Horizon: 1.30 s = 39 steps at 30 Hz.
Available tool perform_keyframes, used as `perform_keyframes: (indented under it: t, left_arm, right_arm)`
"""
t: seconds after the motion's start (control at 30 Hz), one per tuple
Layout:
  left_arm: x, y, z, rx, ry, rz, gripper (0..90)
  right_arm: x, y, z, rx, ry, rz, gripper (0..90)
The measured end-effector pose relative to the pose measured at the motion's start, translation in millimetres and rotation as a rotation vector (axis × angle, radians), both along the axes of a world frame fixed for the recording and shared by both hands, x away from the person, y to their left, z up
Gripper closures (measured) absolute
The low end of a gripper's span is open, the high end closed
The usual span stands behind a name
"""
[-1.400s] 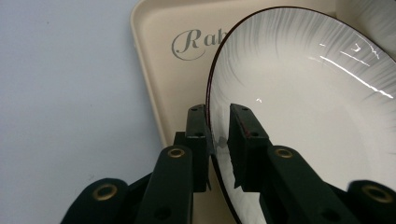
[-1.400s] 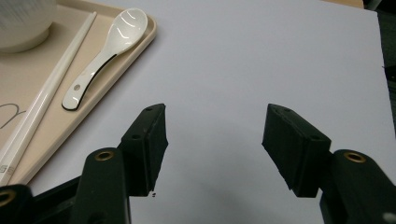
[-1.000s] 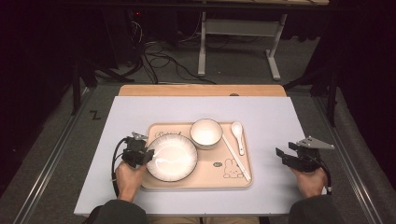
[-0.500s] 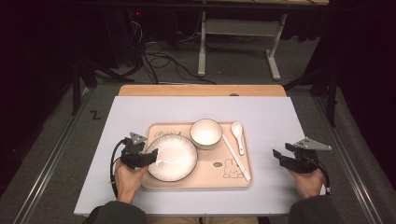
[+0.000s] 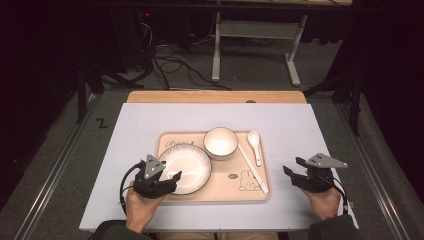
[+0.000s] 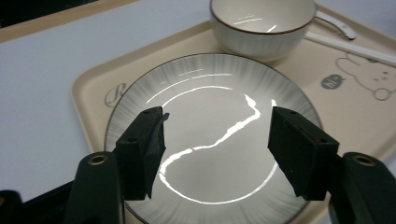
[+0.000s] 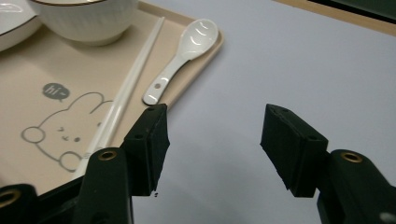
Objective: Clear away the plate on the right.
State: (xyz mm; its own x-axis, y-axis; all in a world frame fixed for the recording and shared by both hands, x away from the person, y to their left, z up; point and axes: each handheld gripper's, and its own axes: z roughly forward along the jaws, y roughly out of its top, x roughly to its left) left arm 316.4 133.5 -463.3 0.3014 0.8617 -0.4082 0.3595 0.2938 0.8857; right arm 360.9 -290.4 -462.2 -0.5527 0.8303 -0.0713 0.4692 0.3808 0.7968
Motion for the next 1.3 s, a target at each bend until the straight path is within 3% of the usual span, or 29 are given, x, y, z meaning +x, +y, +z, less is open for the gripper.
perform_keyframes:
  t: [0.13, 0.23, 0.4, 0.5, 0.67, 0.93, 1.1, 1.3]
  left_arm:
    - [-14.1, -10.5, 1.4, -0.019, -0.011, -0.070, 36.7]
    - [-20.6, -20.5, 0.9, -0.028, -0.009, -0.119, 36.7]
    - [-28.5, -36.8, -2.5, -0.081, -0.003, -0.167, 37.2]
    - [-28.9, -44.2, -5.1, -0.067, -0.005, -0.187, 37.5]
    - [-22.5, -57.9, -13.6, -0.062, 0.041, -0.207, 37.9]
    - [-16.9, -75.5, -24.0, -0.017, 0.069, -0.285, 38.3]
    - [-12.9, -79.0, -27.4, -0.007, 0.082, -0.301, 38.3]
    - [-12.1, -78.9, -28.2, 0.001, 0.079, -0.295, 38.3]
  right_arm:
    - [-9.3, 12.2, 1.9, 0.019, 0.007, 0.035, 42.7]
    - [-16.1, 23.3, 1.3, 0.007, 0.006, 0.069, 42.8]
    - [-24.3, 35.5, -3.2, -0.004, 0.023, 0.097, 42.5]
    - [-27.9, 35.0, -7.4, 0.017, 0.052, 0.089, 42.6]
    - [-32.8, 27.8, -12.1, 0.027, 0.062, 0.069, 42.6]
    - [-41.6, 11.4, -20.4, 0.000, 0.076, 0.038, 39.0]
    - [-43.8, 3.1, -23.2, 0.012, 0.089, 0.010, 37.8]
    - [-42.7, 1.5, -24.5, 0.006, 0.093, 0.017, 36.7]
